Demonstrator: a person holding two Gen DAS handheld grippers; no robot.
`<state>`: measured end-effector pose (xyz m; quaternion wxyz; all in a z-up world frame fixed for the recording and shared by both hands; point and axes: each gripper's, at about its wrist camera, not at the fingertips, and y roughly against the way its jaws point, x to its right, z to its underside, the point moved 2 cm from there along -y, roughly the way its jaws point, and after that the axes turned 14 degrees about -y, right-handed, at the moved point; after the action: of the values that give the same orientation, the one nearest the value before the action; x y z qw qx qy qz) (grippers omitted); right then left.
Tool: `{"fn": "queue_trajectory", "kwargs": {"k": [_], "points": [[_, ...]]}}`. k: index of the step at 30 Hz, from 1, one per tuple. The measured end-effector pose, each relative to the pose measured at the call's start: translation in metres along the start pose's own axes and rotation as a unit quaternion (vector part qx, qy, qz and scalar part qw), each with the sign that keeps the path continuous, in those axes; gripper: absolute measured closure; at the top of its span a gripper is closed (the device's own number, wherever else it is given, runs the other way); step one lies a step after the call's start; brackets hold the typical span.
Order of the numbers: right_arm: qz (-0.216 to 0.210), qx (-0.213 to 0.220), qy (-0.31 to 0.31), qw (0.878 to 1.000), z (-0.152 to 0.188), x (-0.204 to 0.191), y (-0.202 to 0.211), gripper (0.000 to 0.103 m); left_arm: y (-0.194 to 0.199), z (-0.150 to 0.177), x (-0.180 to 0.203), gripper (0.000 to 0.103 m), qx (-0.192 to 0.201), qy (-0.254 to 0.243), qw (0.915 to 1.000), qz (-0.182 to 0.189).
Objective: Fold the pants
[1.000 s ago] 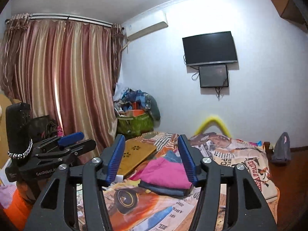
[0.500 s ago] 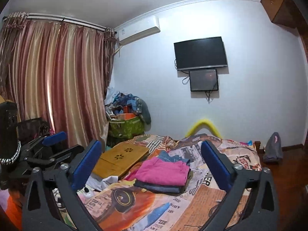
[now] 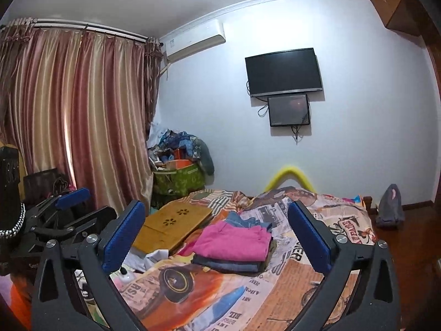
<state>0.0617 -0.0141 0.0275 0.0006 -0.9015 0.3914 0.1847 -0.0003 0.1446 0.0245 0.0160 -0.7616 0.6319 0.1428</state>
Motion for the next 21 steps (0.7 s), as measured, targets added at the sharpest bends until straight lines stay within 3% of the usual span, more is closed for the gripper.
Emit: {"fn": "queue_trajectory", "kwargs": {"k": [21], "points": [[0.008, -0.008, 0.004, 1.000, -0.0016, -0.0041, 0.0010, 0.000, -0.0080, 0.0060, -0.0006, 0.000, -0.009, 0.007, 0.9999, 0.000]]}}
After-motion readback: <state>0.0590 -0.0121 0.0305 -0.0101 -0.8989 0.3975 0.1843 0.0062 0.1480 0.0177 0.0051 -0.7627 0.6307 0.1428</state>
